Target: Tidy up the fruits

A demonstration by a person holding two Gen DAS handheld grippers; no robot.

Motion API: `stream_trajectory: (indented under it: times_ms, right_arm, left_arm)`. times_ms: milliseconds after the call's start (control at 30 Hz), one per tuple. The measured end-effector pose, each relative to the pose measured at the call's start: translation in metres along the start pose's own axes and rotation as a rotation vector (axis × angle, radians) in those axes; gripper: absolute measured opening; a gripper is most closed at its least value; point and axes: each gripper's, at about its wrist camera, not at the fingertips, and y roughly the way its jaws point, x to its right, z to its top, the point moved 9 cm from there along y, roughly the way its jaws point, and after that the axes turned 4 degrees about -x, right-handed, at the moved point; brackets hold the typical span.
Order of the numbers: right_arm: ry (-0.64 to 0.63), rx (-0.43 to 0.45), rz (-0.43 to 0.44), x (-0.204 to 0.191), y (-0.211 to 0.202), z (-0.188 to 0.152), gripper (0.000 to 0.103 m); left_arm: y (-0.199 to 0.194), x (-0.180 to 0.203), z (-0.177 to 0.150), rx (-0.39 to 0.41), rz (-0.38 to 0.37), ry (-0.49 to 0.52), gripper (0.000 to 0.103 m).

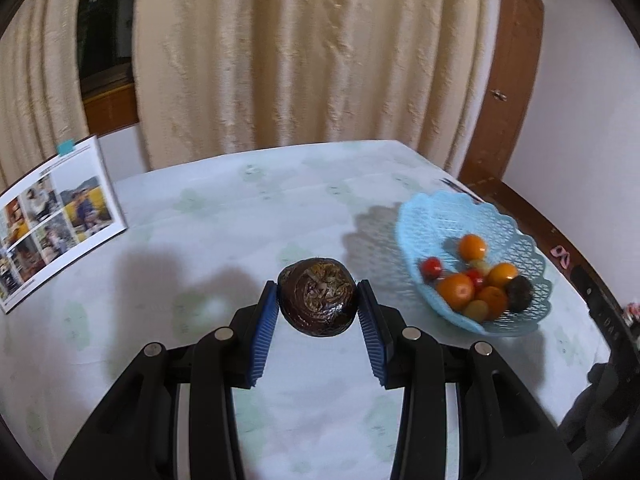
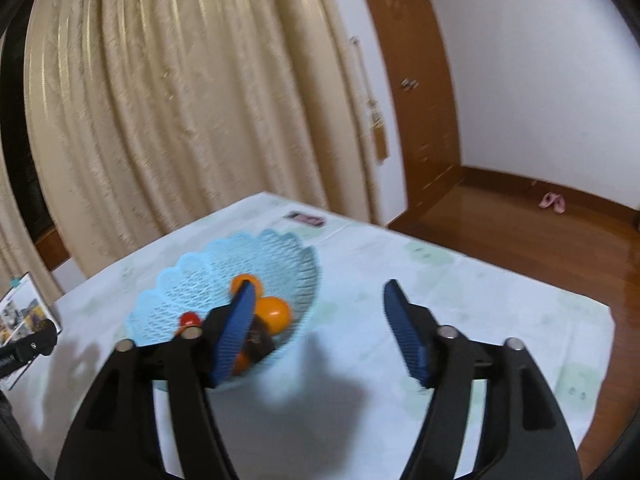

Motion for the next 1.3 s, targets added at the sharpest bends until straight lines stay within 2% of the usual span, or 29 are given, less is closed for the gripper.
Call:
stream_trajectory:
  times_ms: [133,233,367,533,900,1033,1100,1167,1300]
  right_arm:
    - [0.029,0.015,0.017,0.007,-0.003,-0.003,0.071]
    - [0.048,0.013,0.041,0.007,-0.003,-0.007,0.078]
    - [0.074,-0.023,0.083,0.004,0.001,-0.013,0.078]
    - [0.128,-0.019,0.086,0.012,0.001,-0.012,0.078]
    - [0.145,-0.028,0.109,0.011,0.004,-0.011,0.078]
    - [0.151,-0.028,0.112,0.012,0.004,-0.011,0.080]
    - [0.150,-0.029,0.113,0.011,0.004,-0.011,0.082]
    - [0.153,-0.023,0.111,0.012,0.003,-0.011,0.087]
    - [0.160,-0.025,0.120,0.011,0.005,-0.011,0.092]
  left_arm:
    - [0.010,0.031,0.007,0.000,-0.030,0.036,0.041]
    - [0.021,0.051,0.013,-0.005,-0.059,0.050,0.041]
    - [0.038,0.077,0.019,-0.016,-0.084,0.085,0.041]
    - [0.060,0.109,0.028,-0.030,-0.116,0.135,0.041]
    - [0.096,0.144,0.034,-0.079,-0.143,0.205,0.042]
    - [0.093,0.141,0.038,-0.065,-0.144,0.183,0.066]
    - [0.090,0.134,0.040,-0.064,-0.142,0.163,0.067]
    - [0.086,0.125,0.044,-0.063,-0.127,0.138,0.077]
    - [0.068,0.095,0.049,-0.015,-0.007,0.104,0.081]
